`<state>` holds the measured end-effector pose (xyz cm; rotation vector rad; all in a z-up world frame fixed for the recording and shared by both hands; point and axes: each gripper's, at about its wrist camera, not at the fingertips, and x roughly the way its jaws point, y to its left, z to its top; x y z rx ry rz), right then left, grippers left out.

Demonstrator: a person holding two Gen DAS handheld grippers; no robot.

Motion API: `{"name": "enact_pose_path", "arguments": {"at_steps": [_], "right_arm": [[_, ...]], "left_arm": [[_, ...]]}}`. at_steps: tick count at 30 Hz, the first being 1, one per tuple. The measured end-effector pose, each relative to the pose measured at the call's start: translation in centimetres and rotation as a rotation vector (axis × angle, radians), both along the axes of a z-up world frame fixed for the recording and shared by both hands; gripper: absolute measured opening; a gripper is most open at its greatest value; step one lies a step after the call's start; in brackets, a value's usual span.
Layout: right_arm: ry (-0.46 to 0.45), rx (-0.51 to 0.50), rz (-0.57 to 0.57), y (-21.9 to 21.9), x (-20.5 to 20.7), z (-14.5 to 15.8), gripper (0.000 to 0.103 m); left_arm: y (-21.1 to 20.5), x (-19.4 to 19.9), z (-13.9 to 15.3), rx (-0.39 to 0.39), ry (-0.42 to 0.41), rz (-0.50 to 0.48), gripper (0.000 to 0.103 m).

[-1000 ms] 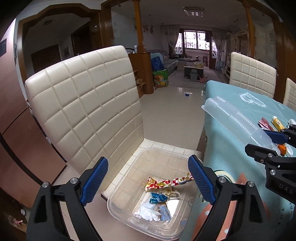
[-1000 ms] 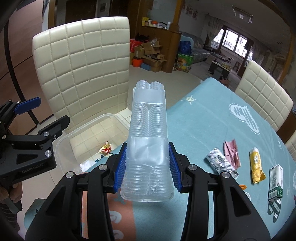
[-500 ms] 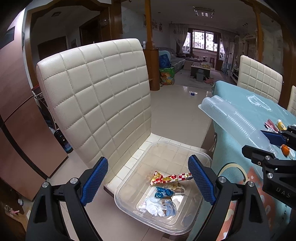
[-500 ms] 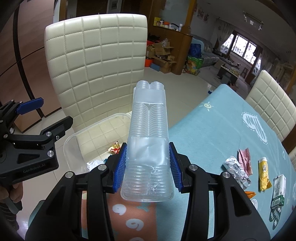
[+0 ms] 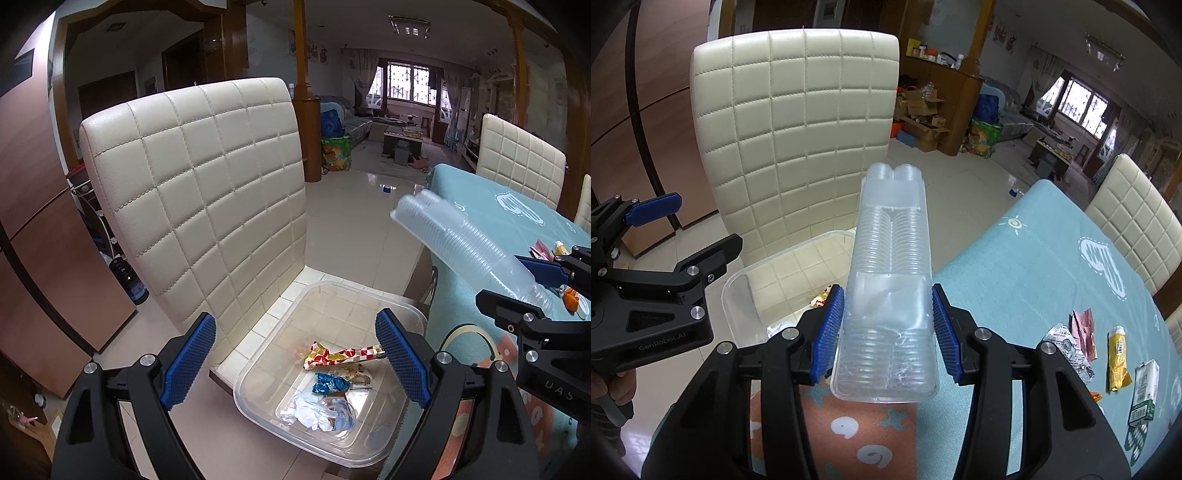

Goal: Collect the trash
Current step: 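Open the right tool over the bin to drop the clear cup stack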

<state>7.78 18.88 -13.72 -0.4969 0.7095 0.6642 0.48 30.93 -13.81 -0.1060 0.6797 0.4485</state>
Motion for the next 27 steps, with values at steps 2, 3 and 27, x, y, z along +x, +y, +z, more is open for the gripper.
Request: {"name": "enact_pose_path", "arguments": {"at_steps": [2,3,27], "right_arm": [[-0.006,-0.002,-0.009,-0.2,0.0,0.1,0.061],[-0.014,0.003,-0.017,-0.3,0.0,0.2,0.067],[-0.064,0.068,-0.201,-11.7,0.1,3.0,0.067]], "left_arm": [[0.1,0.0,0.0,-0.004,-0.001,0.001,0.086],[0.1,-0.1,0.0,-0.007,0.0,0.0,0.086],[-9.1,1.8,3.1,0.051,-0.013,-0.183,0.086]]}}
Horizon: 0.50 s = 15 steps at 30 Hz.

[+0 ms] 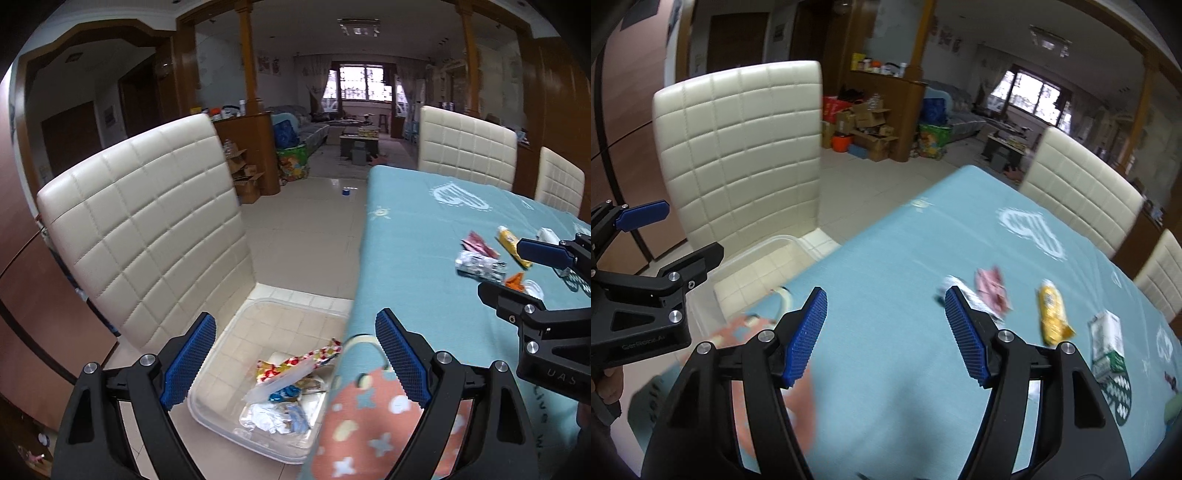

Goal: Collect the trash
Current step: 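Open the right tool over the bin to drop the clear cup stack, then move both tools back toward the blister pack and white round lid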

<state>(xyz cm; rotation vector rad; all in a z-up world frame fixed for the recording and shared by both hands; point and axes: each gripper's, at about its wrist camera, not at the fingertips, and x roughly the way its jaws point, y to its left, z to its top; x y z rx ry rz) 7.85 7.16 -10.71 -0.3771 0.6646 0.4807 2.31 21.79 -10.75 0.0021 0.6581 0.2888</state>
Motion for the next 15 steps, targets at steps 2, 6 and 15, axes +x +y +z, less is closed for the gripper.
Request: {"name": "enact_pose_path", "arguments": {"at_steps": [2,6,15], "right_arm": [[0.001,0.011,-0.042,-2.2,0.4,0.1,0.067],[0.01,0.034,-0.118,-6.3,1.3,0.0,0.067],[0.1,0.055,-0.251,-14.9,3.7,-2.5,0.067]], "left_arm": [[-1.8,0.5,0.1,0.011,0.004,-0.032,0.086],[-5.2,1.6,0.4,0.019,0.016,-0.102,0.086],[-11.9,4.7,0.0,0.04,0.063,-0.219,0.086]]}}
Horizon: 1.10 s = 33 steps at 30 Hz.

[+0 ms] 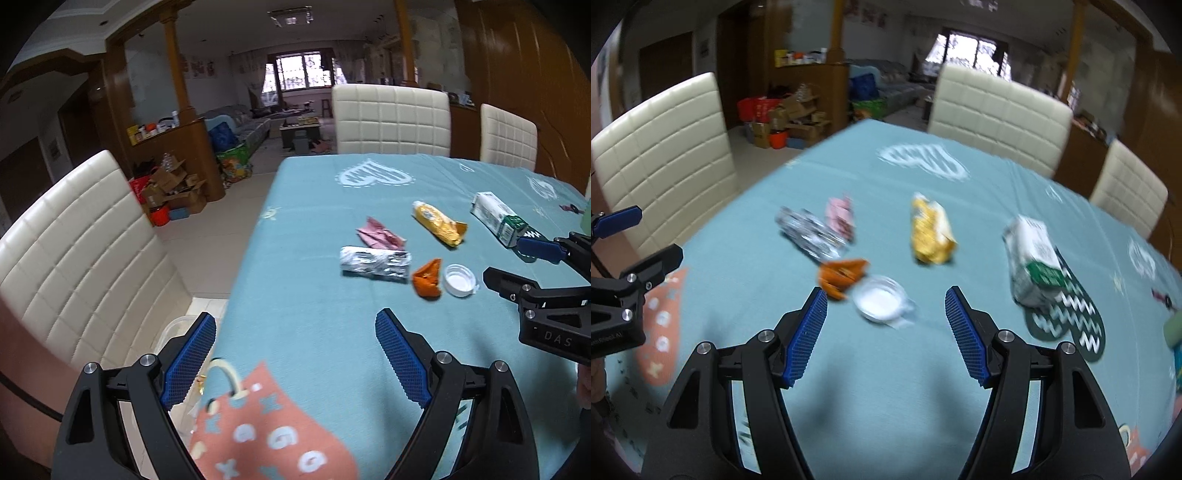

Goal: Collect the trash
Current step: 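Move both tools back toward the blister pack and white round lid, then grasp the silver blister pack with left tool while right tool grasps white round lid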

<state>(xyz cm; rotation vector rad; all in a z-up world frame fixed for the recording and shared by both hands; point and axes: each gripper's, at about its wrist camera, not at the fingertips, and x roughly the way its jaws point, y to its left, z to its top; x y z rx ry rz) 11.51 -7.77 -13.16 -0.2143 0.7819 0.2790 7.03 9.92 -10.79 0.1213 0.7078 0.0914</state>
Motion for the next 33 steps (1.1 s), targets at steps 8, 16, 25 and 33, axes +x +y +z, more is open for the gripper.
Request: {"name": "enact_pose_path", "arguments": {"at_steps": [8,16,25,33], "right_arm": [[0.069,0.0,0.042,-0.9,1.5,-2.5,0.067],[0.126,0.014,0.088,0.4,3.7,-4.6,0.067],[0.104,0.086,0.044,-1.0,5.2,-4.7,0.041],[0.136,0.17,-0.006,-3.9,6.1,-4.7,0.041]], "left_arm": [[-3.2,2.7,-0.5,-0.007,0.027,-0.033,0.086],[-3.9,4.8,-1.8,-0.001,0.071,-0.024,0.086],[-4.7,7.5,-2.2,0.01,0.09,-0.051,0.086],[-6.6,10.6,-3.6,-0.003,0.129,-0.079,0.086]]}}
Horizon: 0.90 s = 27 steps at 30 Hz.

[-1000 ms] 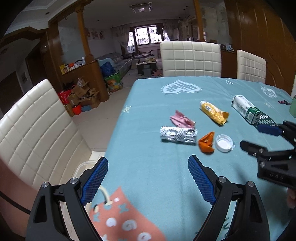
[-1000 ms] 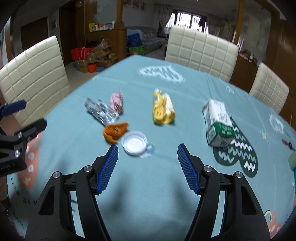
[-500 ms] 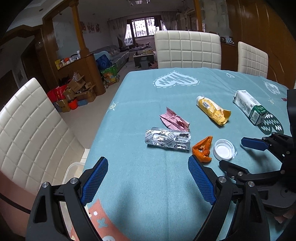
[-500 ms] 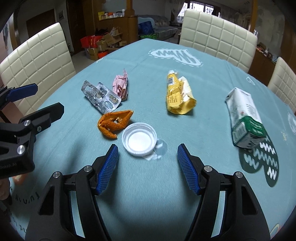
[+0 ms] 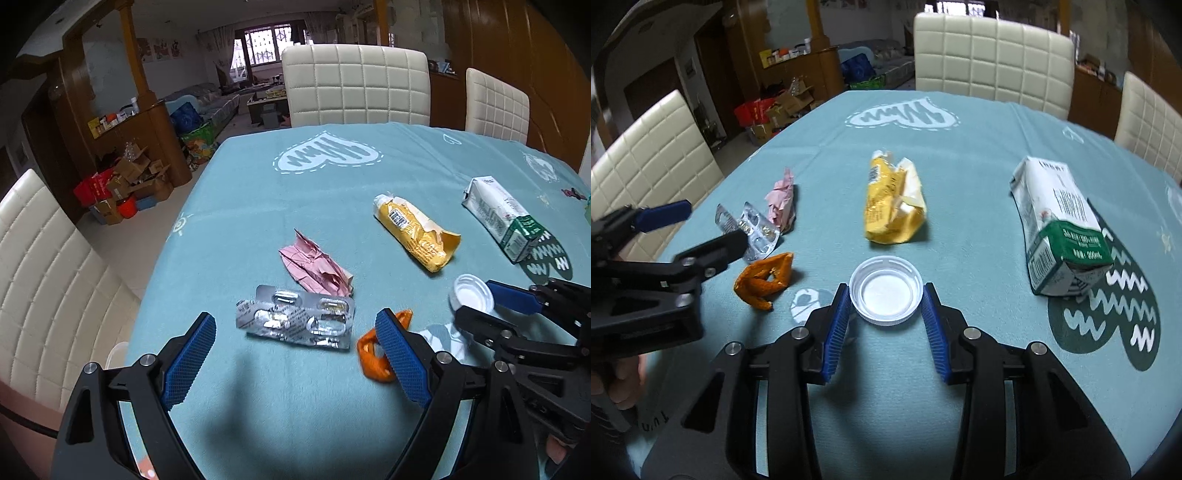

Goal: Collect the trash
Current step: 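Grasp the silver blister pack with left tool while right tool grasps white round lid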

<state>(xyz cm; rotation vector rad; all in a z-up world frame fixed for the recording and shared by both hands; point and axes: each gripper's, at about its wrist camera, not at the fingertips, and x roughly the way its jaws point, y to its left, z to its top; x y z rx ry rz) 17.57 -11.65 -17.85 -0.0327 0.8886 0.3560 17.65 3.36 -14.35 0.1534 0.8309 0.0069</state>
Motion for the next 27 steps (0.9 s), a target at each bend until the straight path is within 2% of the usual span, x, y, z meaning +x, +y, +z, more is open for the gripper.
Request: {"name": "enact_pose_path", "arguments": {"at_steps": [4,8,15,16,17,24,27], "right_arm": [[0.002,0.005,0.017,0.2,-0.2,0.0,0.041],[0.004,0.01,0.034,0.5,-0.3,-0.1,0.041],[0.006,0.017,0.035,0.6,-0.1,-0.2,0.041],[0.006,0.017,0.035,0.6,0.0,-0.2,0.041],[0.006,0.017,0.034,0.6,0.0,-0.2,0.041],[0.002,0.017,0.025,0.6,0.0,-0.1,0.041],[-0.007,0.011,0.022,0.6,-0.1,0.0,0.041]], "left_arm": [[0.5,1.2,-0.9,0.012,0.015,0.02,0.086],[1.9,1.8,-1.3,-0.032,0.004,0.018,0.086],[3.0,2.3,-2.1,-0.13,0.037,-0.001,0.085],[3.1,2.2,-2.0,-0.137,0.035,-0.002,0.076],[3.1,2.1,-2.1,-0.145,0.04,-0.006,0.071],[2.6,1.1,-1.7,-0.126,0.048,-0.02,0.071],[2.4,0.3,-1.2,-0.094,0.032,-0.02,0.071]]}}
